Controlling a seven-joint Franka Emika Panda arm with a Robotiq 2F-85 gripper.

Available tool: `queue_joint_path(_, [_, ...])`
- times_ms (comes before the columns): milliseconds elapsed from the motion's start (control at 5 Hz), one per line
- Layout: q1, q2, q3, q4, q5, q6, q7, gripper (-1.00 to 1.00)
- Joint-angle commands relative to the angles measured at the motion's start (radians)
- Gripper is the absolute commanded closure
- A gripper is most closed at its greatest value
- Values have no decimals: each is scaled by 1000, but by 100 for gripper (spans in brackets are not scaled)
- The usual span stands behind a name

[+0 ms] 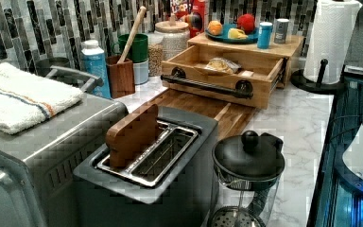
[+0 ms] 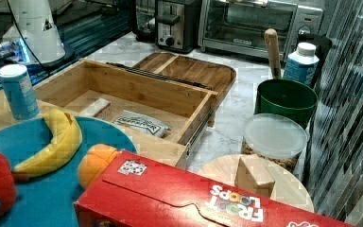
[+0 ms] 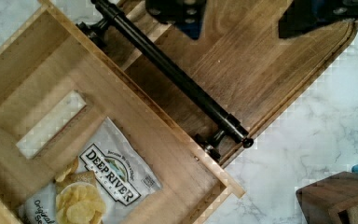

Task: Close the drawer.

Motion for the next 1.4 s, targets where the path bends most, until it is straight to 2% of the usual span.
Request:
queue_joint_path(200, [-4,6,-3,0,0,2,-9,100])
queue_joint_path(400, [-7,6,0,0,0,2,-9,100])
queue_joint_path(600, [-9,-58,37,-106,0,93,-140,-100])
queue_joint_path(800, [43,-124,42,-246,-2,249,-271,-100])
queue_joint_path(1000, [69,-156,58,-332,38,328,-436,-100])
queue_joint_path(1400, [110,-150,89,-370,4,339,-499,-100])
